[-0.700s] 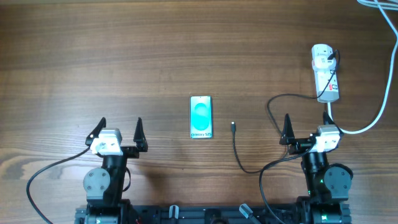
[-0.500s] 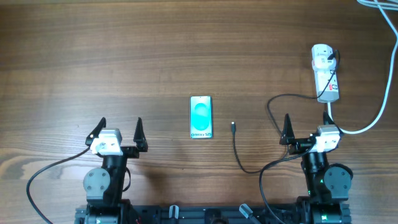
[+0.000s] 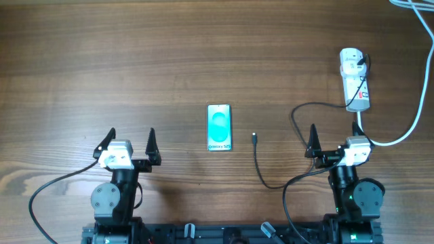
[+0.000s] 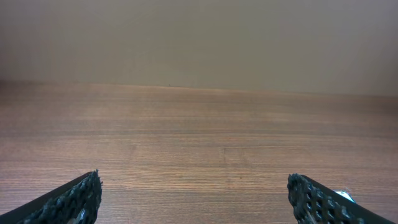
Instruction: Plug charger to phone and switch on socket
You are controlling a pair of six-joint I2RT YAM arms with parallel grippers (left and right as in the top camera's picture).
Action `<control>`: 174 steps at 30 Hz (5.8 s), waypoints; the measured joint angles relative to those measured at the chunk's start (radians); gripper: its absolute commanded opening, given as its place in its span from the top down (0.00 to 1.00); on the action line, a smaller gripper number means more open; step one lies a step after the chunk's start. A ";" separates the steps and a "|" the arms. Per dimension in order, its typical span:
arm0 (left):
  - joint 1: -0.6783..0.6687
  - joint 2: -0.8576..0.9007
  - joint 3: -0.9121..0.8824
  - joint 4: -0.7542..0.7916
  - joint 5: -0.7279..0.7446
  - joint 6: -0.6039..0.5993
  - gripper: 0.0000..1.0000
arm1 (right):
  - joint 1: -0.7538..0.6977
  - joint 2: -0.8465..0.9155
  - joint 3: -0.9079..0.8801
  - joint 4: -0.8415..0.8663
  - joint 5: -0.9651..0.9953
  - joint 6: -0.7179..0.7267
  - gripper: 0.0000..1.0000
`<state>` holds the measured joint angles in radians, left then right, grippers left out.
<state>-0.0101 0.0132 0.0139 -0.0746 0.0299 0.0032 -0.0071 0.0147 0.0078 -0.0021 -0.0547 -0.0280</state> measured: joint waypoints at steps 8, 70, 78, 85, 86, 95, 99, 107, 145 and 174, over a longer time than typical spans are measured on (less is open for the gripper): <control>0.000 0.000 0.000 0.000 0.000 0.000 0.00 | 0.000 0.000 0.000 0.000 0.000 0.000 0.00; 0.000 0.001 -0.008 0.767 0.090 -0.632 0.00 | 0.000 0.000 0.000 0.000 0.000 0.000 0.00; 0.000 0.001 -0.001 0.939 -0.079 -0.890 0.00 | 0.000 0.000 0.000 0.000 0.000 0.000 0.00; 0.000 0.035 0.076 0.926 -0.115 -0.948 0.00 | 0.000 0.000 0.000 0.000 0.000 0.000 0.00; 0.000 0.047 0.088 0.924 -0.115 -0.949 0.00 | 0.000 0.000 0.000 0.000 0.000 0.000 0.00; 0.000 0.249 0.374 0.633 0.082 -0.789 0.00 | 0.000 0.000 0.000 0.000 0.000 0.000 0.00; 0.000 0.468 0.765 -0.004 0.205 -0.616 0.01 | 0.000 0.000 0.000 0.000 0.000 0.000 0.00; 0.000 0.930 1.463 -0.828 0.346 -0.451 0.00 | 0.000 -0.001 0.000 0.000 0.000 0.000 0.00; -0.504 2.055 1.976 -1.373 0.019 -0.427 0.00 | 0.000 -0.001 0.000 0.000 0.000 0.000 0.00; -0.560 2.117 1.722 -1.193 0.118 -0.429 0.00 | 0.000 -0.001 0.000 0.000 0.000 0.000 0.00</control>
<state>-0.5701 2.1304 1.7363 -1.2678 0.1482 -0.4255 -0.0071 0.0135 0.0074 -0.0025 -0.0547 -0.0280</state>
